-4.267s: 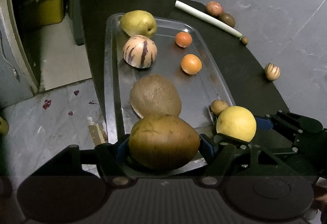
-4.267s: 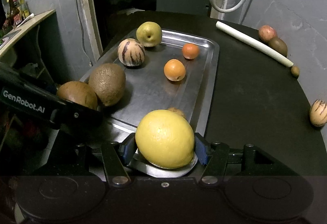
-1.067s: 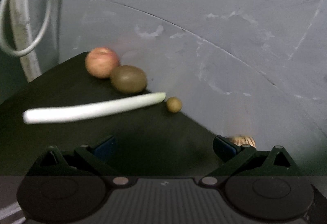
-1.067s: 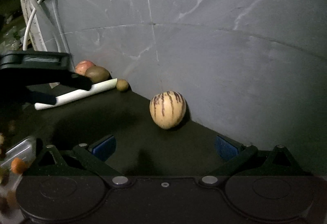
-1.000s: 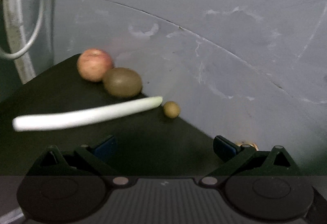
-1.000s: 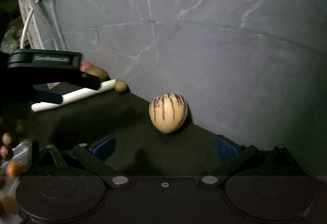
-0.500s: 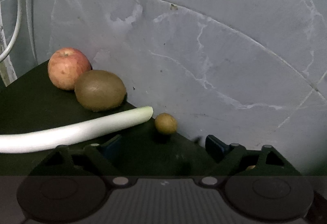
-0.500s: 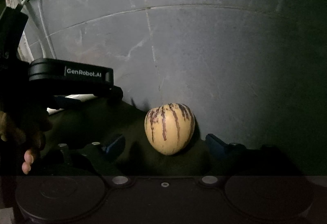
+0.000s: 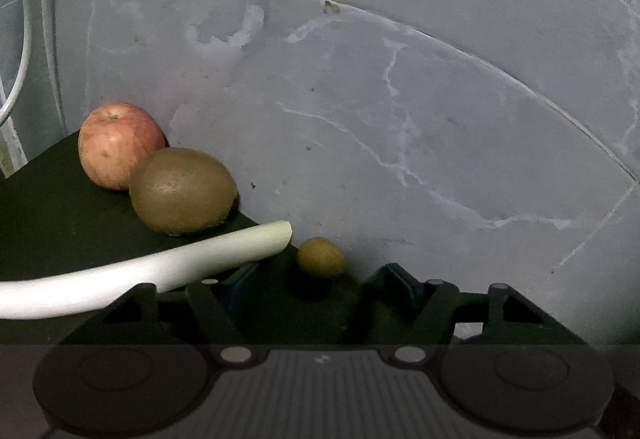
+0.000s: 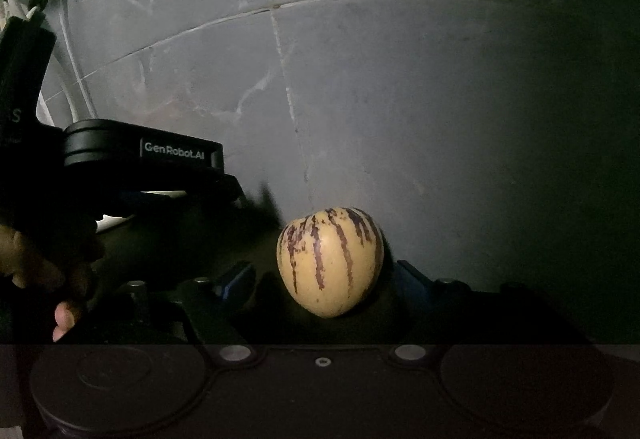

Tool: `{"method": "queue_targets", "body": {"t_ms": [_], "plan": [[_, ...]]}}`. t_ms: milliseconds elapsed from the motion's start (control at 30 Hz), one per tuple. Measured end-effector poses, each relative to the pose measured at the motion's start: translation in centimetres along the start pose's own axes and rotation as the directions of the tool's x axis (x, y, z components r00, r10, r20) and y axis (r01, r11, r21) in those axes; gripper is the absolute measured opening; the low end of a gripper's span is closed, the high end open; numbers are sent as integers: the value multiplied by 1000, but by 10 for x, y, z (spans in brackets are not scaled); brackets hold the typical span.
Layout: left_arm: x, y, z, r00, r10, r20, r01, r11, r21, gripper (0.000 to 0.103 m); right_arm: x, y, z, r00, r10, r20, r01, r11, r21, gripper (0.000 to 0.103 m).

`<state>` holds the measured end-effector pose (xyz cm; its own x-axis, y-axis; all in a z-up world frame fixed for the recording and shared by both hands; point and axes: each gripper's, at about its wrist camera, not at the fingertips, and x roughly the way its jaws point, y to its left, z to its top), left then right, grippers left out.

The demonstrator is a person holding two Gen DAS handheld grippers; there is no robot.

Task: Organize fruits
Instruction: 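Grasp the striped pepino melon with the right tool while the left tool approaches the small round fruit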

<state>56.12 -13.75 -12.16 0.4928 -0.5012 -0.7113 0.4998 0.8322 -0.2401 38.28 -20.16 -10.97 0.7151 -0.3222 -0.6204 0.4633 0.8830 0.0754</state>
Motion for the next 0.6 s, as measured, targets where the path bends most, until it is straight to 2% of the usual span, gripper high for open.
{"method": "queue_targets", "body": {"t_ms": [133,267,467,533,600], "plan": [[-5,-4,-1,1000,4,0,-4,1000,-3,60,-5,-2,-2,1000,-7,2,7,1000,18,72],[-5,-6,0,1000,11,0,-11,1000,1,57,-6,0,0,1000,-18,1,18,999,41,68],[-6,-7,2,1000,27,-2,-27,1000,-8,39,-8,2,-2,999,-34,6,34,998,58,65],[-6,-7,3,1000,27,-5,-27,1000,-10,32,-9,1,-2,999,-41,7,40,997,61,60],[-7,-7,3,1000,22,-6,-23,1000,-15,30,-10,0,-1,999,-47,9,47,997,64,56]]}}
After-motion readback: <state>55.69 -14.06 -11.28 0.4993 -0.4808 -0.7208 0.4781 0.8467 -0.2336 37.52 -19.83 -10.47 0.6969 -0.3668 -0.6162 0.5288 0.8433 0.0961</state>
